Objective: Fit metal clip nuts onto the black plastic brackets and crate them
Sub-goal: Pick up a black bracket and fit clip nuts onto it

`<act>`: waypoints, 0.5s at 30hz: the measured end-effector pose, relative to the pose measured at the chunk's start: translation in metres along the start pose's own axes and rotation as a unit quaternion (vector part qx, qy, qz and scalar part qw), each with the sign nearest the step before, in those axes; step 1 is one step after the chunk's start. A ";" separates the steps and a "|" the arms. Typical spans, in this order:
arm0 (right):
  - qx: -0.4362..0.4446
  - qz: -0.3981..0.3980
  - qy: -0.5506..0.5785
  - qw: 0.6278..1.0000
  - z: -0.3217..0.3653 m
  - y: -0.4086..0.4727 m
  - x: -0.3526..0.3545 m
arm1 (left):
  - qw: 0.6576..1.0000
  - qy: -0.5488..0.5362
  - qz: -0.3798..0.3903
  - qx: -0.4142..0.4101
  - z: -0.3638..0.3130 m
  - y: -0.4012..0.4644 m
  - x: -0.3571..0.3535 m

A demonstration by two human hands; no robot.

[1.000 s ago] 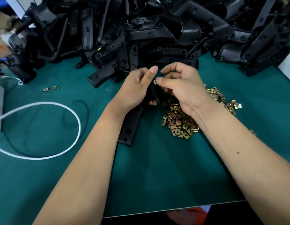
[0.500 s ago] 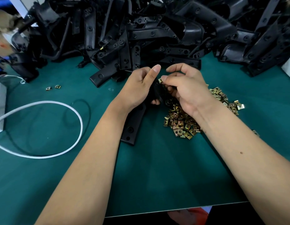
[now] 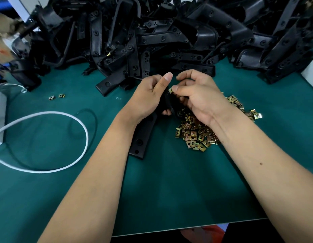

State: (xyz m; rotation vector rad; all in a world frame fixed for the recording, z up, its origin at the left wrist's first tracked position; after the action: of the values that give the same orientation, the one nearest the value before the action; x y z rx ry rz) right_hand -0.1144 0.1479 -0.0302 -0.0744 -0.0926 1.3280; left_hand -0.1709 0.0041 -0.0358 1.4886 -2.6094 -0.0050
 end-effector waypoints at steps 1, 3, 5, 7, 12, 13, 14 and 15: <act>0.004 0.002 -0.006 1.000 0.000 0.000 0.000 | 1.000 0.013 -0.004 0.003 0.000 0.000 0.000; 0.009 -0.001 -0.008 1.000 0.000 -0.001 0.000 | 1.000 0.018 -0.001 0.008 -0.001 0.000 0.000; -0.001 0.004 0.024 1.000 0.001 -0.002 0.000 | 1.000 0.005 0.011 0.002 -0.001 0.001 0.001; -0.014 0.003 0.076 0.997 0.002 -0.003 -0.002 | 1.000 -0.016 0.022 -0.007 0.000 0.000 0.001; -0.004 -0.007 0.070 0.998 0.002 -0.004 -0.005 | 0.998 -0.050 0.027 -0.013 -0.002 -0.002 0.000; -0.004 -0.001 0.071 0.997 0.003 -0.005 -0.005 | 0.998 -0.047 0.028 -0.012 -0.002 -0.002 0.000; -0.003 0.003 0.073 0.997 0.003 -0.005 -0.005 | 0.999 -0.043 0.029 -0.013 -0.002 -0.002 0.000; -0.003 0.004 0.073 0.997 0.004 -0.006 -0.005 | 0.999 -0.040 0.031 -0.013 -0.002 -0.002 0.000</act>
State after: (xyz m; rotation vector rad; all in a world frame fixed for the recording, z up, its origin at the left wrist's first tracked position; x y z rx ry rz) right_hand -0.1100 0.1416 -0.0260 -0.1772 0.0284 1.3267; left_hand -0.1688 0.0032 -0.0335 1.4276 -2.7048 -0.0936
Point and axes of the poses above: each hand's wrist, its own y-axis towards the middle knuckle, its own x-axis out of the back of the hand, z = x × y, the point moved 1 cm from there along y, towards the middle knuckle, and after that the axes turned 11 degrees about -y, right-handed, at the moved point
